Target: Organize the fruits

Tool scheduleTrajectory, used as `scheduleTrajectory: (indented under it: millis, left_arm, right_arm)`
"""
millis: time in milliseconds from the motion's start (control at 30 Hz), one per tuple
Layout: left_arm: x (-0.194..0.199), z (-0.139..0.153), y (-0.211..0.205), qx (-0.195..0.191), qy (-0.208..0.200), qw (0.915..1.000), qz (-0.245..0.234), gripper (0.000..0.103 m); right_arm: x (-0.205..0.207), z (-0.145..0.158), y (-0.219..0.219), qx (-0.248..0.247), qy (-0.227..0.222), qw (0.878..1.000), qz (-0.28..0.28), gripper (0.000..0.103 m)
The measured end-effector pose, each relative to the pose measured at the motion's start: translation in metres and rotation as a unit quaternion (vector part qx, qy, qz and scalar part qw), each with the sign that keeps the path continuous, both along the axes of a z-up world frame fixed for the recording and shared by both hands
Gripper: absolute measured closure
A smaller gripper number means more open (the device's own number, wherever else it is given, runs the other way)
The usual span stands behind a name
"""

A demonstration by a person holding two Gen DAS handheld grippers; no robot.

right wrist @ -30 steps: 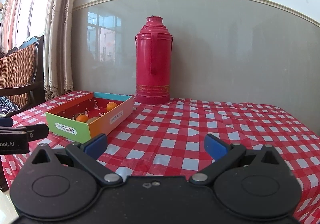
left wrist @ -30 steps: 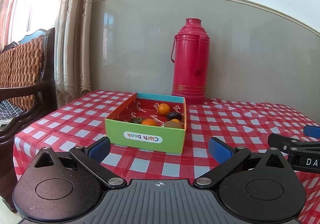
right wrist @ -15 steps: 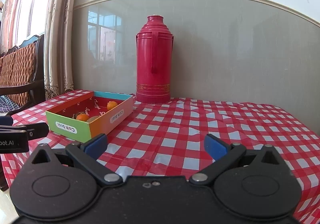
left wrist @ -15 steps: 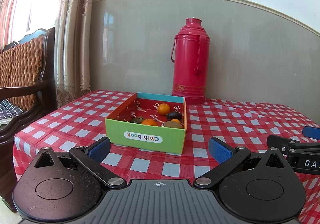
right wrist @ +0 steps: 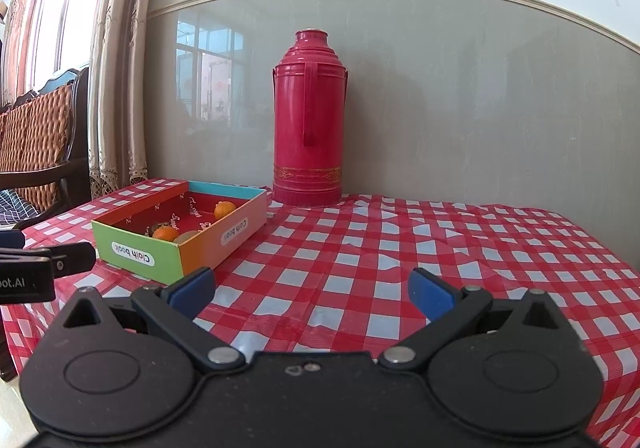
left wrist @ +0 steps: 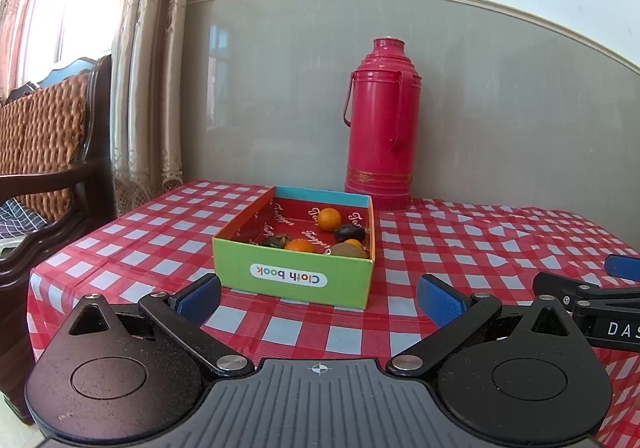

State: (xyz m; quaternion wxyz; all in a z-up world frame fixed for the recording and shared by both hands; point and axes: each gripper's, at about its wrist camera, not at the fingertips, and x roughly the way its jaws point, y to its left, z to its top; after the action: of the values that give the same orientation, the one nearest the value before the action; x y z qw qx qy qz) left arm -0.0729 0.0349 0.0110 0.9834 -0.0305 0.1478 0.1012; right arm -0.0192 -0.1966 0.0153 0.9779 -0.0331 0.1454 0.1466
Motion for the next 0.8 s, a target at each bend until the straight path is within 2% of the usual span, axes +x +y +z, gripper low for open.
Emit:
scheduleTrajectory:
  millis: [633, 800]
  left_arm:
    - [-0.0006, 0.0, 0.0005, 0.002, -0.001, 1.0, 0.003, 0.0]
    - [-0.0061, 0.0023, -0.0017, 0.006, -0.022, 0.9997, -0.007, 0.0]
  right_arm:
    - [0.0004, -0.0003, 0.0001, -0.001, 0.0, 1.0, 0.001, 0.006]
    - [0.001, -0.0015, -0.0003, 0.0, 0.001, 1.0, 0.001, 0.006]
